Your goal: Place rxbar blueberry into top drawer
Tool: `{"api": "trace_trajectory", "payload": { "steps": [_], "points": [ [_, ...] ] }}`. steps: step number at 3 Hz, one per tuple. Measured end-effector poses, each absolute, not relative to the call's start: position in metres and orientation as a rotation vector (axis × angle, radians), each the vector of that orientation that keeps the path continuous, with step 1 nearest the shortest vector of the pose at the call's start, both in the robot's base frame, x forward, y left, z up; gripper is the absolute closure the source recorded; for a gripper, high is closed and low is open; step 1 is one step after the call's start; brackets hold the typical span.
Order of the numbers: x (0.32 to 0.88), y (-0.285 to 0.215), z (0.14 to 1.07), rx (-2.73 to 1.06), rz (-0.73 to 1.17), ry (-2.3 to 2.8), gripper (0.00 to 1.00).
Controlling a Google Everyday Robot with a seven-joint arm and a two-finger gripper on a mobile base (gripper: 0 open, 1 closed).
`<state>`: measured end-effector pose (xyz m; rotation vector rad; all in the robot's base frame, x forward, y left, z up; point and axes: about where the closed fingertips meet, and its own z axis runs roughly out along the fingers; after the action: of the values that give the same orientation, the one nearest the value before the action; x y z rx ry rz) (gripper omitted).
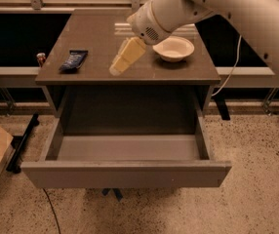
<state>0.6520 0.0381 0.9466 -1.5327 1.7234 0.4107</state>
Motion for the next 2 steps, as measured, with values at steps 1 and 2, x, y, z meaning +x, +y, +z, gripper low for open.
{"api": "trace_trajectory", "payload": {
  "steps": [1, 2],
  "points": [
    [0.671, 0.063, 0.935, -1.508, 0.463, 1.700, 0.00],
    [0.689, 0.093, 0.921, -1.511, 0.521, 1.676, 0.00]
  ]
}}
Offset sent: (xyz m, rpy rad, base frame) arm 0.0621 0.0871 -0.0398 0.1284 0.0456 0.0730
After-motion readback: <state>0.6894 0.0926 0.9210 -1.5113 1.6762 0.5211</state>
